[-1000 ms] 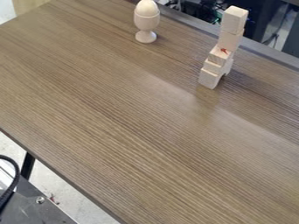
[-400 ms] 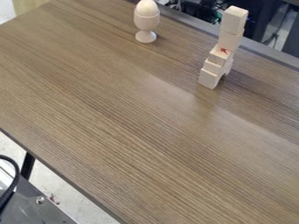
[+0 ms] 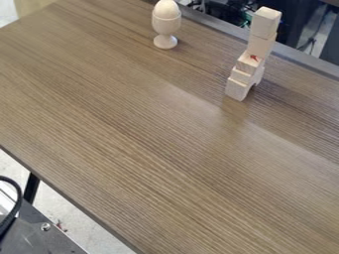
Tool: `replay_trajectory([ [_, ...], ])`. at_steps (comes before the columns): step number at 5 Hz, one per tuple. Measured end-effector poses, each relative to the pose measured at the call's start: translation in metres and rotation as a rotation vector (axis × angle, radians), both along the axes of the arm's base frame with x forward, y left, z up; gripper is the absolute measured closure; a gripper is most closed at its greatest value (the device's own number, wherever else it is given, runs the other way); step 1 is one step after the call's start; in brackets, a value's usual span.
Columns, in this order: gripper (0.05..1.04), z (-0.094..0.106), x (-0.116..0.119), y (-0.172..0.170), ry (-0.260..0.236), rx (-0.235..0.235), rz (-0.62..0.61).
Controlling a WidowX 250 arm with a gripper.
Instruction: Move the cube on left of the table
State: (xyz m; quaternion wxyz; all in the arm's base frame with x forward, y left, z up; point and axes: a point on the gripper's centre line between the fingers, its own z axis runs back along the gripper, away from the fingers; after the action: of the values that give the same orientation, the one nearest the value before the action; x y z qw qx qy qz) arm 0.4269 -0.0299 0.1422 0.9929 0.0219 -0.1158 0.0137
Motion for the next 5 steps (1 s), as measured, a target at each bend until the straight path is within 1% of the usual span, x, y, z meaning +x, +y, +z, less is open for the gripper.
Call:
replay_trajectory([
  [1, 0.117, -0.013, 0.001, -0.002, 0.029, -0.003, -0.016],
  [2, 0.395, -0.021, 0.003, -0.004, 0.038, -0.002, -0.022],
  [3, 0.519, -0.020, 0.004, -0.005, 0.028, 0.003, -0.033],
  [4, 0.519, -0.021, 0.005, -0.003, 0.023, 0.009, -0.034],
  [5, 0.519, -0.009, 0.003, 0.001, -0.008, 0.030, -0.022],
])
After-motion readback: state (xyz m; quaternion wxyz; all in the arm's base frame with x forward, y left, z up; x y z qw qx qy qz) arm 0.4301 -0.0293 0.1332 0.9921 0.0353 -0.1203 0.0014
